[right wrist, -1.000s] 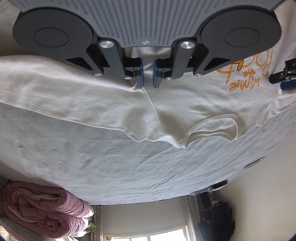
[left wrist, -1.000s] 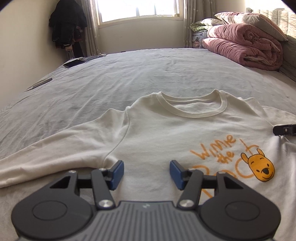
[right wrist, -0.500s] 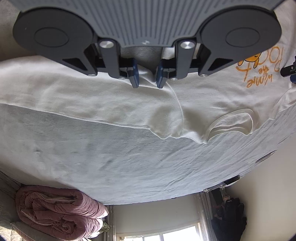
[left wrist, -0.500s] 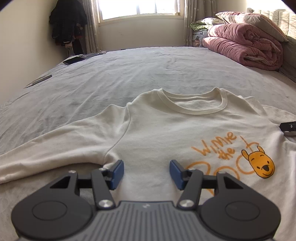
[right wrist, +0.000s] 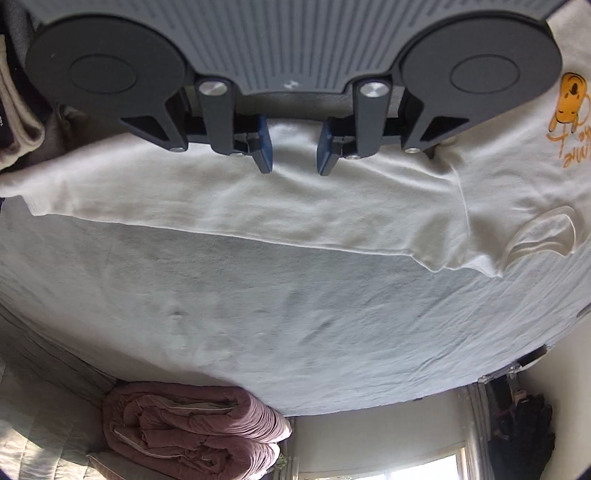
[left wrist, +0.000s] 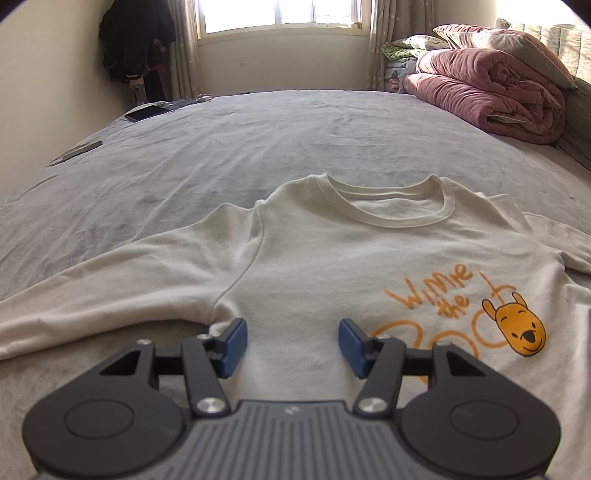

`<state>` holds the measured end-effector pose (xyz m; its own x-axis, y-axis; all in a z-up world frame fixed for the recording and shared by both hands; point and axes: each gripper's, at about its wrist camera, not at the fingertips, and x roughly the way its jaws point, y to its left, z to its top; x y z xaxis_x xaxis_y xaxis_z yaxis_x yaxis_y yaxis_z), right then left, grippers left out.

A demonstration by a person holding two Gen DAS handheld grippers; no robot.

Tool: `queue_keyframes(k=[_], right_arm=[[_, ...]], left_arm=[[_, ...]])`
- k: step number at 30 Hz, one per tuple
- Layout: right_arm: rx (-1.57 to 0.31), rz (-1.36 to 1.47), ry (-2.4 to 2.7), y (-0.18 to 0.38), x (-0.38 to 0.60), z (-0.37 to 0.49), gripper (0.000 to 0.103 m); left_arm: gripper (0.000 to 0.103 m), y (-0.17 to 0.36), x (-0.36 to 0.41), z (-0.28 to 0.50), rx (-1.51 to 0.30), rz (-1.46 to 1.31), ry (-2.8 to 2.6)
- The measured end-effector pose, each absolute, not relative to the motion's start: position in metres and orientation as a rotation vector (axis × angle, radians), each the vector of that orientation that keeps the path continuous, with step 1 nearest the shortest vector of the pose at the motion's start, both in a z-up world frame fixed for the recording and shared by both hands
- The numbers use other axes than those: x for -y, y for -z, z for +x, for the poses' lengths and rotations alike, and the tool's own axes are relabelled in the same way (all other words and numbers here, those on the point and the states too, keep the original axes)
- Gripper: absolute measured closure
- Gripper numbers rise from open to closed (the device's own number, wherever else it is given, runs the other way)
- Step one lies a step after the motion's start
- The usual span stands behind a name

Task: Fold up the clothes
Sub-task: 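Grasp the sleeve near the shoulder with the right gripper and stretch it outward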

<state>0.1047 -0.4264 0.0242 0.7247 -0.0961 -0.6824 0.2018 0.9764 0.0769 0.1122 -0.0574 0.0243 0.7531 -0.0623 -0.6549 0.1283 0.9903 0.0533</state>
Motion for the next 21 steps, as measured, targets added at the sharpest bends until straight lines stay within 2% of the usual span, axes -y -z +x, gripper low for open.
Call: queue_keyframes(k=[1,4,12,13,15,16,21], right_arm=[[-0.745,0.195,0.117,-0.027,0.425,0.102,0.07],[-0.803,0.363,-0.059,-0.027,0.418,0.099,0.07],[-0.841,0.54,-0.174,-0.015,0.41,0.102,0.067],[-0.851,0.516,-0.163,-0.014,0.407,0.103,0.069],[-0.857,0.453,-0.142,-0.016,0.398,0.103,0.097],[-0.853,0.413,-0.131,-0.018,0.393,0.101,0.101],[-0.828,0.282,-0.086,-0.031,0.381,0.094,0.102]], left_arm=[[0.046,-0.025,0.057,0.112,-0.712,0.093,0.105],[0.046,-0.026,0.056,0.112,-0.716,0.084,0.107],[0.046,-0.025,0.056,0.111,-0.715,0.086,0.106],[0.046,-0.025,0.056,0.111,-0.715,0.088,0.106],[0.046,-0.025,0.056,0.111,-0.715,0.088,0.107],[0.046,-0.026,0.056,0.111,-0.715,0.087,0.108],[0.046,-0.029,0.055,0.11,-0.713,0.075,0.114]])
